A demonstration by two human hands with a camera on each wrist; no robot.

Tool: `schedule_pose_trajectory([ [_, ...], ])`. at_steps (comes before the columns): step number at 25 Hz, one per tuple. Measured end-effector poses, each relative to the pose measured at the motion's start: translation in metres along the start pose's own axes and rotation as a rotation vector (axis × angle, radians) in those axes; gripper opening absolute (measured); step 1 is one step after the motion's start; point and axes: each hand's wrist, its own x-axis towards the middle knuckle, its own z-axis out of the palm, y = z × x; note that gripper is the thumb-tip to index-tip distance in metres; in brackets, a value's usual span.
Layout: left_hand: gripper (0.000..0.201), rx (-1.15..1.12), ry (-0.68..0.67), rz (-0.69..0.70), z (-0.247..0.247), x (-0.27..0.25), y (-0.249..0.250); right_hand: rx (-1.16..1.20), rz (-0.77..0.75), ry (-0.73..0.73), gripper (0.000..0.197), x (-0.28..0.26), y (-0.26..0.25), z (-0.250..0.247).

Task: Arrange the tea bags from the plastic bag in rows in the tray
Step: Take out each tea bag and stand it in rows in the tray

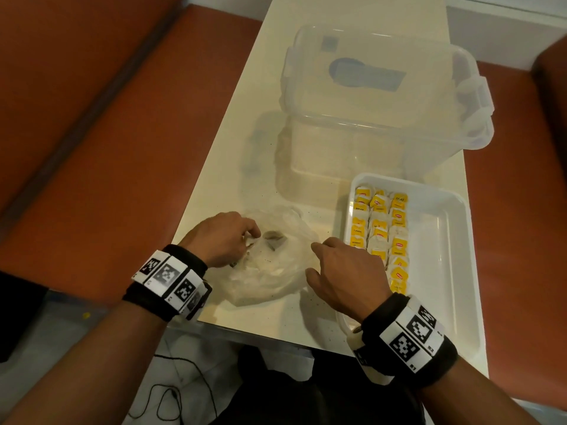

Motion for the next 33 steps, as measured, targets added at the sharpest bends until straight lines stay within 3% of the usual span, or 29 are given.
schedule_pose_trajectory([
  [2,0.040,0.155,-0.057,0.018,0.009,0.000,0.003,-0.002,-0.001,0.002,0.043,-0.001,0.000,0.000],
  [5,0.020,0.115,0.044,-0.012,0.010,0.003,0.001,0.003,0.001,0.001,0.043,-0.002,0.003,0.001],
  [12,0.019,-0.472,0.137,-0.058,-0.020,-0.006,-0.020,0.005,0.004,-0.001,0.041,-0.003,0.006,0.005],
  [14,0.015,-0.736,0.114,-0.025,-0.024,-0.011,-0.011,0.024,-0.002,-0.002,0.041,-0.003,0.006,0.005],
  [16,0.026,-0.827,0.059,-0.003,-0.022,-0.012,0.004,0.072,0.003,-0.001,0.042,-0.001,0.007,0.004],
  [19,0.027,-0.456,0.078,0.038,-0.002,-0.001,0.030,0.098,0.003,0.004,0.041,0.003,0.007,0.004],
  [22,0.029,-0.130,0.238,0.081,0.026,0.012,0.046,0.082,0.003,-0.007,0.039,0.005,0.006,0.006],
  [27,0.033,-0.054,0.306,0.077,0.047,0.026,0.048,0.092,0.011,-0.018,0.036,0.011,0.006,0.006],
  [33,0.020,-0.054,0.323,0.016,0.046,0.032,0.049,0.086,0.006,-0.004,0.038,0.013,0.006,0.001],
])
